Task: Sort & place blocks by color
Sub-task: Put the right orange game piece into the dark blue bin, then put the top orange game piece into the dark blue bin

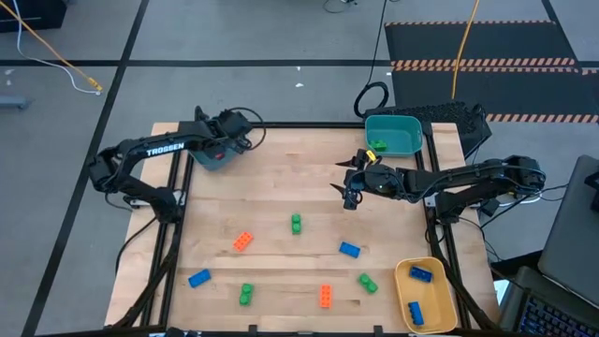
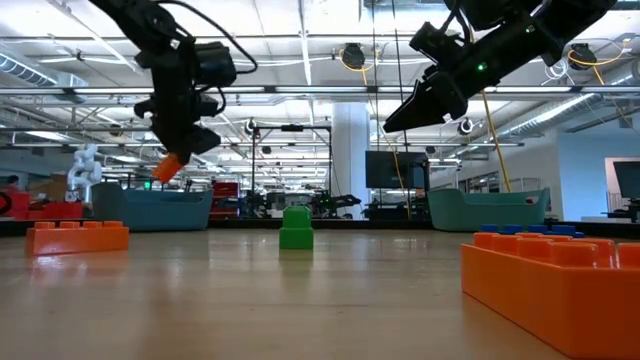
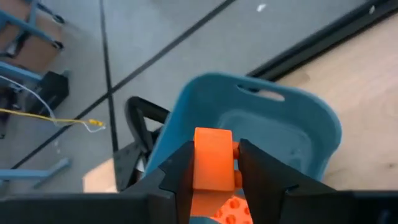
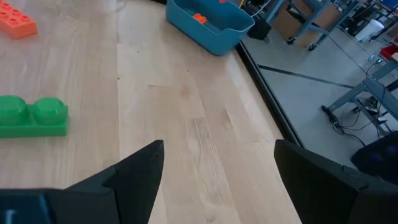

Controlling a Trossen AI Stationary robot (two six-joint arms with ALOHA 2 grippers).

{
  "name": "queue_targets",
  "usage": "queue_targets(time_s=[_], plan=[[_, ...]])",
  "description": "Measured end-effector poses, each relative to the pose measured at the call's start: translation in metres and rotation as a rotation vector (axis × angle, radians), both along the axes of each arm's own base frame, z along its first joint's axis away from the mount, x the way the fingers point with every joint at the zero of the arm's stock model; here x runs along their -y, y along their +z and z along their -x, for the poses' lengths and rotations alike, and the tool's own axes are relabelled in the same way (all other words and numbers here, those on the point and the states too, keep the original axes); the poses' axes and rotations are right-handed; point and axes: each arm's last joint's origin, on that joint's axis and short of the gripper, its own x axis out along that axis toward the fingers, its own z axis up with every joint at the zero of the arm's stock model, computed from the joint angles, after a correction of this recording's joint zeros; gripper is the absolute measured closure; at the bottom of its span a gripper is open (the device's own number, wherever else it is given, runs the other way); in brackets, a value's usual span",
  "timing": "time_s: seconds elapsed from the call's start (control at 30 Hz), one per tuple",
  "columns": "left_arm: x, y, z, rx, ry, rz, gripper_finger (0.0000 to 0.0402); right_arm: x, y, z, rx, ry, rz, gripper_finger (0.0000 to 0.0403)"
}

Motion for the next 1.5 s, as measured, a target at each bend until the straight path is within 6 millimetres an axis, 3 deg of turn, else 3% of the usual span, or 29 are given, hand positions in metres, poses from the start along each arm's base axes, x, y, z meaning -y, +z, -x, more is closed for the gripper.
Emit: queue_targets(time_s=[0.17, 0.43, 0.57, 0.7, 0.93, 1.1, 1.33, 1.5], plan=[[-0.006, -0.011, 0.008, 0.015, 0.017, 0.036, 0.0221, 0.0, 0.0, 0.0, 0.0, 0.0, -0.001, 0.0106], [-0.008, -0.008, 0.008, 0.007, 0.005, 0.033, 0.014, 0.0, 0.0, 0.0, 0.002, 0.0, 0.0, 0.0106], [-0.003, 0.005, -0.004, 0.067, -0.061, 0.047, 0.0123, 0.0, 0.0, 0.0, 0.004, -0.001, -0.002, 0.0106], [0.009, 0.022, -0.026, 0.188, -0.237, 0.135, 0.0122, 0.0, 0.0, 0.0, 0.022, -0.019, -0.037, 0.0106], [0.058, 0.033, -0.058, 0.395, -0.546, 0.423, 0.0122, 0.0, -0.003, 0.001, -0.018, -0.02, -0.023, 0.0106], [0.118, 0.028, -0.067, 0.324, -0.703, 0.605, 0.0121, 0.002, -0.009, 0.011, -0.123, -0.089, -0.023, 0.0106], [0.182, 0.021, -0.06, 0.268, -0.578, 0.762, 0.0121, 0.003, 0.005, 0.024, -0.076, -0.104, -0.062, 0.0106], [0.211, 0.012, -0.051, 0.182, -0.452, 0.776, 0.0121, 0.002, 0.018, 0.031, -0.012, -0.093, -0.045, 0.0106]])
